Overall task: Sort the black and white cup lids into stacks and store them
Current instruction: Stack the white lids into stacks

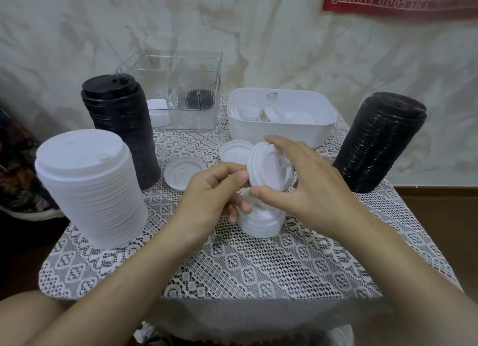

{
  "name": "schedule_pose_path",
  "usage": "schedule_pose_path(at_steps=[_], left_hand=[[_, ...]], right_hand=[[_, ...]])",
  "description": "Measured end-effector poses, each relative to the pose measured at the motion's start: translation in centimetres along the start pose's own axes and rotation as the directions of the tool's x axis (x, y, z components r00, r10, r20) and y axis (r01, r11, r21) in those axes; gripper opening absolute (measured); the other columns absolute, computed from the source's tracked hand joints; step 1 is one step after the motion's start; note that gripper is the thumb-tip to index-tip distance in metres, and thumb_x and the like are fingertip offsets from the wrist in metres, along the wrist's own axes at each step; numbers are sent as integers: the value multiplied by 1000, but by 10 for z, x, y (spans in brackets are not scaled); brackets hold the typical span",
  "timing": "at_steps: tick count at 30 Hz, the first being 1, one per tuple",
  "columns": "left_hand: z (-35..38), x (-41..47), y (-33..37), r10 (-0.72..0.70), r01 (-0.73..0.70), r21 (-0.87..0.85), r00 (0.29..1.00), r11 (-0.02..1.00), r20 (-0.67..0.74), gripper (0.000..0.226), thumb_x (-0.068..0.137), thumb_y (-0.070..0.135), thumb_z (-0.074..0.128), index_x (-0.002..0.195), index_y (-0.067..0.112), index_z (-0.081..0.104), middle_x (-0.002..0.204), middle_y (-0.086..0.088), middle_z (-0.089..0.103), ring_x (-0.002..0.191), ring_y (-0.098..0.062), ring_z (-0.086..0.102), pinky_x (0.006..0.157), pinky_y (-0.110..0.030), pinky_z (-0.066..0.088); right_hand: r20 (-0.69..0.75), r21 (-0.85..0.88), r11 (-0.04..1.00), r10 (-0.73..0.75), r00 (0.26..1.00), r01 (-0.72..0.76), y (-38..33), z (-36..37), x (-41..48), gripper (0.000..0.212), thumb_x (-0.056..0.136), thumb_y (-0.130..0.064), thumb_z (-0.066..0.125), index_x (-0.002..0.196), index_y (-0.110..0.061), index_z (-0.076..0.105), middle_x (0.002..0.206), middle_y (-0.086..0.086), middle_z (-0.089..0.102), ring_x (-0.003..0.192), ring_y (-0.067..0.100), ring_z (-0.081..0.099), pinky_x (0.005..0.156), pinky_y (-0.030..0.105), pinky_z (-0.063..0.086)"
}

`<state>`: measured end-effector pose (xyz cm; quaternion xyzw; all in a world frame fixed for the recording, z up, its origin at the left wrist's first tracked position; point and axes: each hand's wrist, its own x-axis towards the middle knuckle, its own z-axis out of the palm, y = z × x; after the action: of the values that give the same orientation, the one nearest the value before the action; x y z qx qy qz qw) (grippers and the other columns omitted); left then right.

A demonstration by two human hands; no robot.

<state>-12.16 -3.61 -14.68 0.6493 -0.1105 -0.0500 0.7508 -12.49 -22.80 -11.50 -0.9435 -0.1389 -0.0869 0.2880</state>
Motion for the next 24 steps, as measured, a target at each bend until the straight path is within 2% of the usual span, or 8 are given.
schedule_pose_path(at_steps=[5, 8, 10, 14, 18, 22, 24], left_hand=[[3, 0, 0, 65, -62, 72, 997, 995, -43, 17, 103, 2, 51, 90, 6, 60, 57, -1, 60, 41, -10, 57, 37, -19, 39], [-5, 2, -2, 67, -62, 57, 994, 996, -87, 18, 104, 3, 48, 93, 6, 62, 81, -12, 62, 45, -12, 59, 37, -20, 40], [-7, 2, -1, 52, -49, 35, 994, 998, -94, 17, 105, 5, 48, 95, 6, 62, 91, -16, 62, 46, -13, 60, 36, -20, 40], [-2, 4, -2, 4, -4, -5, 998, 1000, -68, 18, 105, 7, 48, 92, 9, 62, 78, -5, 67, 43, -12, 56, 36, -20, 38], [-3, 3, -1, -60, 56, -83, 997, 995, -38, 17, 106, 12, 47, 96, 9, 61, 71, 3, 66, 44, -10, 52, 37, -19, 36], [-5, 2, -1, -84, 82, -86, 996, 993, -21, 19, 106, 16, 48, 96, 10, 63, 75, -3, 65, 45, -10, 51, 37, -18, 36], [-8, 2, -2, -77, 76, -17, 996, 997, -51, 18, 105, 17, 51, 96, 10, 65, 80, -6, 67, 45, -11, 51, 37, -19, 36]], right_hand=[[-17, -28, 1000, 7, 1000, -8, -3, -3, 0, 83, 76, -74, 68, 149, -45, 39, 139, -18, 54, 120, 7, 53, 91, 29, 35], [-61, 1, 999, 32, 998, -32, -1, -15, 1, 83, 76, -76, 65, 149, -45, 41, 131, -22, 54, 107, 7, 57, 91, 33, 42], [-36, -33, 999, 25, 999, -27, 0, -19, 1, 86, 76, -74, 67, 151, -47, 37, 132, -25, 49, 111, 2, 50, 94, 34, 42], [20, 26, 999, 25, 999, -26, 2, -10, -1, 88, 78, -65, 70, 154, -47, 31, 145, -21, 43, 130, 4, 44, 106, 37, 40], [88, 29, 999, -22, 996, 20, 3, -6, 0, 96, 79, -59, 74, 158, -45, 21, 148, -22, 33, 125, -7, 31, 100, 26, 29], [73, 51, 998, -35, 997, 31, 3, -4, 1, 90, 77, -60, 77, 152, -46, 29, 146, -20, 41, 128, 0, 39, 101, 31, 35], [89, 47, 999, -28, 996, 24, 4, -6, 1, 88, 76, -60, 78, 150, -47, 31, 144, -20, 42, 126, 1, 41, 101, 32, 37]])
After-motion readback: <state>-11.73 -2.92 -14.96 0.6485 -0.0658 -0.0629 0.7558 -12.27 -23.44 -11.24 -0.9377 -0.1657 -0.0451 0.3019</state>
